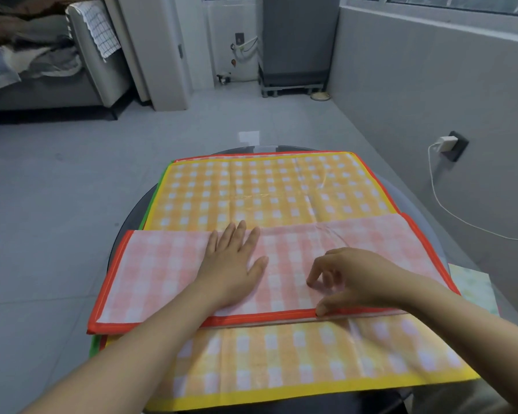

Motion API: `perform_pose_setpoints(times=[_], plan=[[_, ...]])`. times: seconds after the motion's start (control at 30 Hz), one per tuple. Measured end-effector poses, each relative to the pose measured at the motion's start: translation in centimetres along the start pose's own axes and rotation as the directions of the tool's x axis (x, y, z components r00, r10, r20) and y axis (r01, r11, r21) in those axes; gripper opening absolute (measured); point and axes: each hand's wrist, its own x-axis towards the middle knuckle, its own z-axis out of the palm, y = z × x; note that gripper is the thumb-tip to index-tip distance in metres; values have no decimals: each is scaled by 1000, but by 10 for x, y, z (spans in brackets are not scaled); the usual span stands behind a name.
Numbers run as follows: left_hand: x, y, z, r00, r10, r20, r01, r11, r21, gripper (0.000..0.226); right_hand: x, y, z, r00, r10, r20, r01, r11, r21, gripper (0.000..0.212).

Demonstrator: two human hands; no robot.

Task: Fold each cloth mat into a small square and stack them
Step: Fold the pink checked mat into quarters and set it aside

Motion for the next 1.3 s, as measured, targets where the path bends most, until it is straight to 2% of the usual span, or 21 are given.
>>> perform_pose_setpoints(times=[0.1,0.2,0.27,0.37,0.5,0.63,0.7,0.77,0.9,1.3], plan=[[-1,0,4,998,-5,-57,5,1000,-4,62,17,-3,4,987,-14,-158,21,999,44,31],[-2,1,5,997,-8,-74,8,1000,0,62,41,-7,17,951,-38,-306,15,997,-76,41],[-1,1,6,997,-12,-78,12,1000,1,64,54,-9,28,958,8,-288,-26,998,-61,51],[1,1,7,996,-7,-89,7,1000,2,79,65,-9,42,970,57,-236,-73,996,-59,59],[1,0,7,996,-5,-90,6,1000,10,84,63,1,48,965,84,-248,-107,991,-79,82],[0,-1,6,996,-4,-86,5,1000,12,73,52,23,46,944,191,-269,-215,975,-62,82],[0,-1,6,996,1,-87,0,1000,7,74,45,38,42,927,261,-269,-283,958,-47,77],[-1,-1,6,996,8,-90,-8,1000,5,76,36,55,38,900,341,-270,-361,932,-26,73],[-2,-2,5,996,2,-84,-1,1000,12,62,19,82,30,834,458,-308,-484,875,-8,75],[-3,-1,4,996,-7,-86,6,1000,-6,62,28,70,24,838,462,-291,-488,872,-21,73]])
